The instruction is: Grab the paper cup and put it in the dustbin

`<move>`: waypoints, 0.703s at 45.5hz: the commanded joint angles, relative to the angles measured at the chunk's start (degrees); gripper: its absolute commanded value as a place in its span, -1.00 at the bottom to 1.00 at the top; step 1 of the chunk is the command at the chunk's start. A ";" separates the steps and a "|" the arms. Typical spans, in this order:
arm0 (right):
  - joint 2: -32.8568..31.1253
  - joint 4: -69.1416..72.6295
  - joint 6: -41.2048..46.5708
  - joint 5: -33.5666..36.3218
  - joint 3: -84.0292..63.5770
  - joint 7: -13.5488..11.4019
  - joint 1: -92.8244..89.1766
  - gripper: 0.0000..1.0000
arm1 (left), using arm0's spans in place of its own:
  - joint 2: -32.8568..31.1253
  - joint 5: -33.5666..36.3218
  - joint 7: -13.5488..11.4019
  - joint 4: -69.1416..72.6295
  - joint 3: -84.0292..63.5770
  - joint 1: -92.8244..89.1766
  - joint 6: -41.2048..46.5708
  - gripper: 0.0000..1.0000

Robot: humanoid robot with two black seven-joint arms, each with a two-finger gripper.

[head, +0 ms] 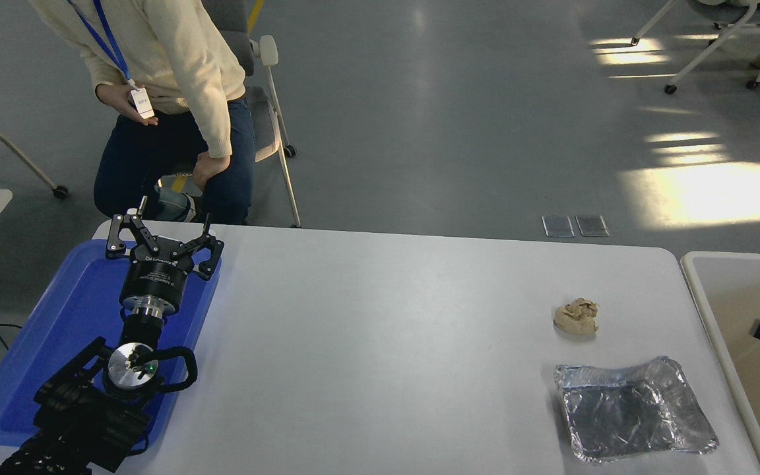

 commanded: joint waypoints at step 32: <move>-15.41 39.57 9.70 -20.07 -2.03 -0.31 39.15 1.00 | 0.04 0.05 0.04 -0.02 -0.02 0.09 0.00 1.00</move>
